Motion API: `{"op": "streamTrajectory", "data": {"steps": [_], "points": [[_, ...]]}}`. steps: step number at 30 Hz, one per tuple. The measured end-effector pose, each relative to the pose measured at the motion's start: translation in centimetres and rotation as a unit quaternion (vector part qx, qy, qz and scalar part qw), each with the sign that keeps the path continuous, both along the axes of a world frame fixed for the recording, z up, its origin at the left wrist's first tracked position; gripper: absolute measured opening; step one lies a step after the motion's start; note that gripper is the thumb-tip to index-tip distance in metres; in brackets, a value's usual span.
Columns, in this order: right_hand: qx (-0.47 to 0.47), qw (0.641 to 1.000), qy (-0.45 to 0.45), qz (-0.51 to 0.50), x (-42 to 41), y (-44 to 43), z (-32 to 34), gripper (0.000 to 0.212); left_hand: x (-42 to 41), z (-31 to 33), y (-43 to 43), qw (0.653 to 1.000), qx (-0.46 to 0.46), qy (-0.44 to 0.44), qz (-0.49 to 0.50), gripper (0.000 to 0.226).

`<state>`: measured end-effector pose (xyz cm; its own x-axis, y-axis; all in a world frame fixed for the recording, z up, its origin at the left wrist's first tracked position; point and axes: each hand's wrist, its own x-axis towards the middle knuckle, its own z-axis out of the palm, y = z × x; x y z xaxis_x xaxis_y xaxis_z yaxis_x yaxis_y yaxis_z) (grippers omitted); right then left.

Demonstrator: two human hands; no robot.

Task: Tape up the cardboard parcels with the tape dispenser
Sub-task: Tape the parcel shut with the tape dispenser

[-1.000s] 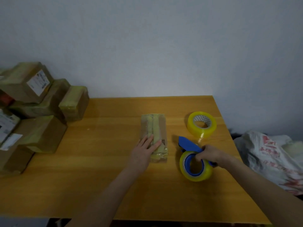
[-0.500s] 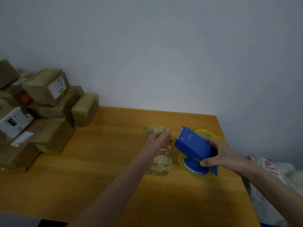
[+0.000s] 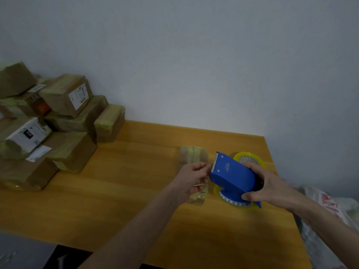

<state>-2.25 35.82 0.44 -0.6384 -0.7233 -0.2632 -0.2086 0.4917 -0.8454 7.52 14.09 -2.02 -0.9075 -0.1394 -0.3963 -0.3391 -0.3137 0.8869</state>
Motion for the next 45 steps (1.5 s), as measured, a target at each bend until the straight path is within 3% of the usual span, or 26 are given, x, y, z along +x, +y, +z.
{"op": "streamTrajectory", "data": {"steps": [6,10,13,15,18,20,28,45], "points": [[-0.020,1.000,-0.019,-0.011,-0.1,0.4,-0.3,0.063,0.3,-0.5,-0.7,1.000,-0.002,-0.013,0.009,0.018],[-0.011,1.000,-0.012,-0.004,-0.6,0.3,-0.2,0.064,-0.1,-0.5,-1.1,0.998,0.026,-0.036,0.041,0.039],[0.003,1.000,-0.007,0.023,-1.0,0.0,0.1,0.069,0.0,-0.6,-1.3,0.995,-0.082,-0.035,0.037,0.030],[0.047,0.996,0.051,0.047,-0.9,-0.5,0.1,0.072,-0.1,-1.1,-1.3,0.987,-0.152,-0.034,0.040,0.017],[0.083,0.983,0.152,0.067,-0.8,-1.4,0.0,0.067,0.0,-1.8,-1.7,0.981,-0.187,-0.036,0.047,0.015],[0.089,0.978,0.169,0.084,-0.8,-1.9,-0.1,0.066,0.2,-2.1,-2.0,0.978,-0.198,-0.041,0.050,0.017],[0.132,0.973,0.164,0.090,-2.7,-0.3,-1.3,0.068,3.4,-3.2,-7.2,0.958,-0.235,-0.088,0.137,0.012],[0.222,0.963,0.103,0.115,-3.7,-0.9,-6.9,0.071,2.8,-8.8,-7.7,0.943,-0.266,-0.172,0.103,0.019]]}}
